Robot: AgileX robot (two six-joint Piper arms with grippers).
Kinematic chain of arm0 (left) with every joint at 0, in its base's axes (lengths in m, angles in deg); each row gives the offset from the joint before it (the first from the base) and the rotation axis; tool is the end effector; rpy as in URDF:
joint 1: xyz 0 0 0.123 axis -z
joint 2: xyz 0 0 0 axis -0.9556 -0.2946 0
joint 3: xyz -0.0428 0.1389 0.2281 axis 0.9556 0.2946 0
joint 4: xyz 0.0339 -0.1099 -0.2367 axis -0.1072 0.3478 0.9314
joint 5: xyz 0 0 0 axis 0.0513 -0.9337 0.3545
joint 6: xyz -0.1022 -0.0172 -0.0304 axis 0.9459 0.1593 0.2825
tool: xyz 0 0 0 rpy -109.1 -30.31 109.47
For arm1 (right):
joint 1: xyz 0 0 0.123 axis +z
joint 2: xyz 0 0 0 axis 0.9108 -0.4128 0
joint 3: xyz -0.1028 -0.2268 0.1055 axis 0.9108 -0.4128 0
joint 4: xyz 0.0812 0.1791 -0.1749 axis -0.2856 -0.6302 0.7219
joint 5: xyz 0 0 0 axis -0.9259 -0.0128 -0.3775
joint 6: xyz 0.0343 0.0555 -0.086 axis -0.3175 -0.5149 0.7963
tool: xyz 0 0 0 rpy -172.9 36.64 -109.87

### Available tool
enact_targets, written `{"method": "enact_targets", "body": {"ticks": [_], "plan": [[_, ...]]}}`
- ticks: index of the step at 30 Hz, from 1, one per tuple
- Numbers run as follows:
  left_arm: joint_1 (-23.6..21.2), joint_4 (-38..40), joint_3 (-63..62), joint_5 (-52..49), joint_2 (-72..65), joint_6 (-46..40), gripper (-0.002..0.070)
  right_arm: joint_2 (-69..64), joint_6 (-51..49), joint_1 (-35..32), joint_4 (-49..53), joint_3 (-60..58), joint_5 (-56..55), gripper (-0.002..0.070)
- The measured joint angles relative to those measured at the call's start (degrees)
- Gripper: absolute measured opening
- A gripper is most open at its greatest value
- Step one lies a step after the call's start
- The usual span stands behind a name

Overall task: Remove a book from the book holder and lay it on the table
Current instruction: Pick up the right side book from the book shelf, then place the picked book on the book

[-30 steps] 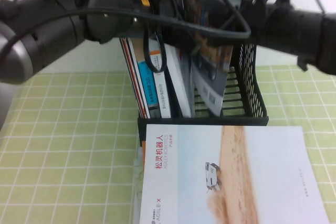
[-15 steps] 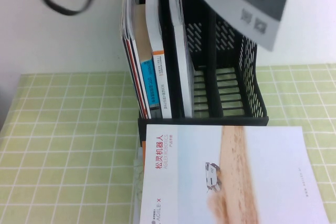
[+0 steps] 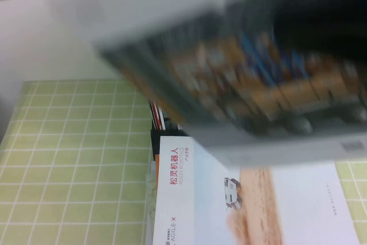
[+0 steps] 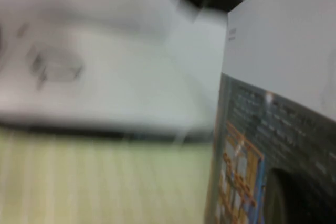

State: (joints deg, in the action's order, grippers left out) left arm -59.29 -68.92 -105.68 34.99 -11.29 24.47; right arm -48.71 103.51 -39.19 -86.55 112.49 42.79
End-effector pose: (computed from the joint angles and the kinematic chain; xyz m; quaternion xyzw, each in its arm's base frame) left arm 0.2235 -0.0644 0.4774 0.1650 0.7835 -0.0763 0.5943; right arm 0.1838 0.1665 0.4519 -0.5517 0.5660 0.2318 0.5670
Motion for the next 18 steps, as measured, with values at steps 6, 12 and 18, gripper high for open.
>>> {"method": "enact_targets", "body": {"ticks": [6,12,18], "plan": [[0.0,5.1,14.3,-0.5,7.3,0.6,-0.0003,-1.0,-7.6,0.2,15.3,0.0,6.5,0.0018],[0.0,10.4,28.9,1.8,13.9,4.0,-0.0003,-1.5,-16.0,4.2,34.3,0.0,5.7,0.0018],[0.0,15.8,36.4,3.4,17.1,5.0,-0.0003,-6.6,-29.9,15.5,52.7,0.0,3.7,0.0018]]}}
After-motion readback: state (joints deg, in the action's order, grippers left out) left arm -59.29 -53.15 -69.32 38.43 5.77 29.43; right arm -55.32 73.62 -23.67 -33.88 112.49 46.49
